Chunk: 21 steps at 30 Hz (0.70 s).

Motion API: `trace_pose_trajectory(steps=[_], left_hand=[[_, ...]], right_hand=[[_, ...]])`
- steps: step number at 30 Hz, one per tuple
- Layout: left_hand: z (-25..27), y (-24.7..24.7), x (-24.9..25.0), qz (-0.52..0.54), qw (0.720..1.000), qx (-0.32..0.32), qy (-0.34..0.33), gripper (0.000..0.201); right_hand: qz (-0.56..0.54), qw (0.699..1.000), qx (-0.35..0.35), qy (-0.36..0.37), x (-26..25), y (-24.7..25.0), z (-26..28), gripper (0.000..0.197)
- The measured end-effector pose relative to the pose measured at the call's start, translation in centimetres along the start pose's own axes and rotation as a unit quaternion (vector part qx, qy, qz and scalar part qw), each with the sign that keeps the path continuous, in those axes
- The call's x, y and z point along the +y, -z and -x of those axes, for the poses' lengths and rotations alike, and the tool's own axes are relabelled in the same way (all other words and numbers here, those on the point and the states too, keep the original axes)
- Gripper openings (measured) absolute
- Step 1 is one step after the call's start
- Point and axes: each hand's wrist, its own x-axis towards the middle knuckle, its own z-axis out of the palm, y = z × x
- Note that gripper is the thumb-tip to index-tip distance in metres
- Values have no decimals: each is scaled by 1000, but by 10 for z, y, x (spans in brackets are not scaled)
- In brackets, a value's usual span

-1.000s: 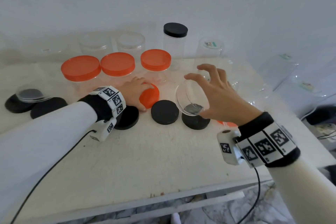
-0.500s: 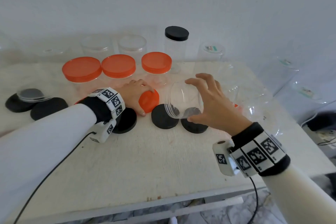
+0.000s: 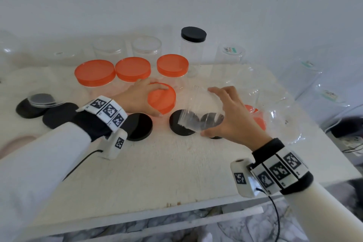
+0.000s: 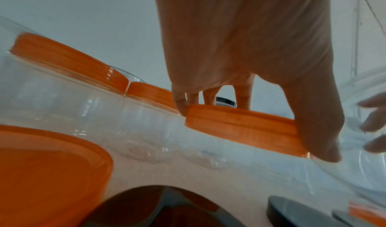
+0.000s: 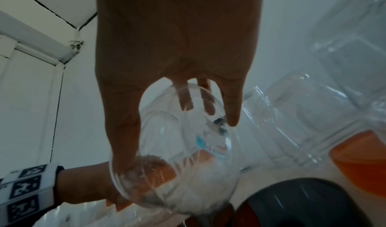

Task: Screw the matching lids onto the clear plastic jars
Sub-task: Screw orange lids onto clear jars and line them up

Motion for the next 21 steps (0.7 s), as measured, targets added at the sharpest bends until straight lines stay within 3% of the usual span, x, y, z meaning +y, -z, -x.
trace_pose_trajectory(steps=[5,10,16,21], left_hand=[[41,20,-10,97,992,79,-19,85],[74,25,-20,142,982,122,8,91],[99,23,-8,137,976,168,-10,90],[114,17,4,148,977,154,-14,81]], right_hand=[[-13,999,-47,-12,-14,-9,5,102],[-135,981,-136,-27,-27,-29,3,81],[-161,961,-225,19,-31,-50,-2,94],[-152,952,-263,36,-24,-53,-4,99]])
